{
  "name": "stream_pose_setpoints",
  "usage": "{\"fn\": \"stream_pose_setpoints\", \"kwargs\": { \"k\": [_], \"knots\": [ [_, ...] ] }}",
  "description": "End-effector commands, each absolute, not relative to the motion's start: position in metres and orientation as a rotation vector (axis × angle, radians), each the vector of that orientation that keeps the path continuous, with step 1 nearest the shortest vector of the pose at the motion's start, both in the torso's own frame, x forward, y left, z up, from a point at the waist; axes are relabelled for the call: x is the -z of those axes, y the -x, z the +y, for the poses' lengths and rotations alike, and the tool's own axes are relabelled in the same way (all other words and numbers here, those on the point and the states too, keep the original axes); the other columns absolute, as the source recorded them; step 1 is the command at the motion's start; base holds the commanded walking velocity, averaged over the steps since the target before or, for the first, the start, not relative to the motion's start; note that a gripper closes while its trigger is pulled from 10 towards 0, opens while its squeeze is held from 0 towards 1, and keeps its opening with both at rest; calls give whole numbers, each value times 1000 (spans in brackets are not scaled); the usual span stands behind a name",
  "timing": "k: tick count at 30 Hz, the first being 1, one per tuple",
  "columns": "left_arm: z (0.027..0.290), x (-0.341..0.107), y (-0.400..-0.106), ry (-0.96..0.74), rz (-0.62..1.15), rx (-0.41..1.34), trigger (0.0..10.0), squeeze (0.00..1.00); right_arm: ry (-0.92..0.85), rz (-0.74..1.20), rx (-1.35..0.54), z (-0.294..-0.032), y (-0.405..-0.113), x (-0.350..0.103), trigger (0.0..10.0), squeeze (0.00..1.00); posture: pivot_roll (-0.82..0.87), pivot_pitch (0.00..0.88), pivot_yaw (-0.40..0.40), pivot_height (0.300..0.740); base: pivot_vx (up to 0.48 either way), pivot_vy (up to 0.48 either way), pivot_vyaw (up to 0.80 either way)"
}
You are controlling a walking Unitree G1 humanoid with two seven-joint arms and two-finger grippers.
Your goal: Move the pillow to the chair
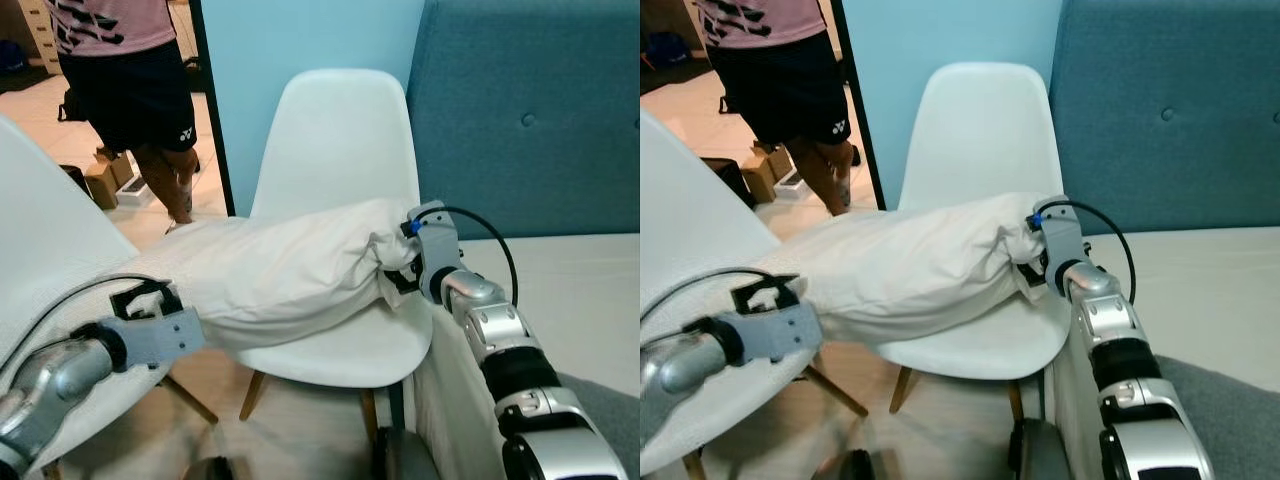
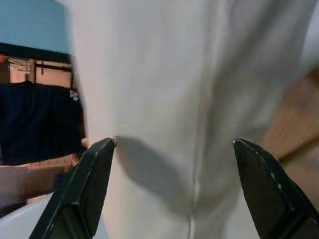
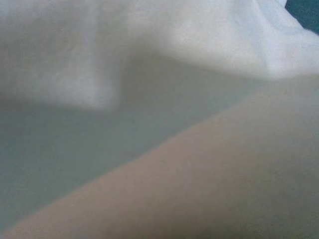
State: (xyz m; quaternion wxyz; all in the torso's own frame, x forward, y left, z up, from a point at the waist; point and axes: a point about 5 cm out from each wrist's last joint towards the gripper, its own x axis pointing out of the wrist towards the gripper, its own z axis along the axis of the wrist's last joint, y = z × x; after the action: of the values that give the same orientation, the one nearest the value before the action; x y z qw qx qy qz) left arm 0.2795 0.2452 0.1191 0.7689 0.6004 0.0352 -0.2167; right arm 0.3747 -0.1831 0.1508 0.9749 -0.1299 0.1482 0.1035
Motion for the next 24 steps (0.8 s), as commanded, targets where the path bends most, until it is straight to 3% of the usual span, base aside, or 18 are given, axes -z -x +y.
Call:
{"fn": "stream_pose_setpoints", "kwargs": {
  "k": [1, 9, 14, 15, 16, 17, 24],
  "knots": [
    [251, -118, -285, -1395, 85, 421, 10000, 1000, 257, 279, -226, -176, -376, -155, 10000, 0, 64, 0, -28, 537, 0, 0, 0],
    [262, -113, -296, -1477, 31, 303, 10000, 1000, 252, 274, -238, -172, -375, -155, 10000, 0, 52, 0, -30, 537, 0, 0, 0],
    [255, -102, -300, -1497, -9, 326, 10000, 1000, 251, 272, -239, -174, -374, -156, 10000, 0, 42, 0, -30, 537, 0, 0, 0],
    [252, -96, -300, -1494, -5, 340, 10000, 541, 252, 271, -239, -175, -374, -157, 10000, 0, 39, 0, -30, 537, 0, 0, 0],
    [252, -96, -300, -1494, -5, 340, 10000, 541, 252, 271, -239, -175, -374, -157, 10000, 0, 39, 0, -30, 537, 0, 0, 0],
    [250, -92, -300, -1485, -8, 344, 10000, 0, 252, 270, -238, -175, -374, -157, 10000, 0, 35, 2, -29, 537, 0, 0, 0],
    [241, -86, -307, -1489, -75, 299, 10000, 0, 253, 261, -242, -177, -373, -161, 10000, 0, 16, 14, -37, 537, 0, 0, 0]
  ]
}}
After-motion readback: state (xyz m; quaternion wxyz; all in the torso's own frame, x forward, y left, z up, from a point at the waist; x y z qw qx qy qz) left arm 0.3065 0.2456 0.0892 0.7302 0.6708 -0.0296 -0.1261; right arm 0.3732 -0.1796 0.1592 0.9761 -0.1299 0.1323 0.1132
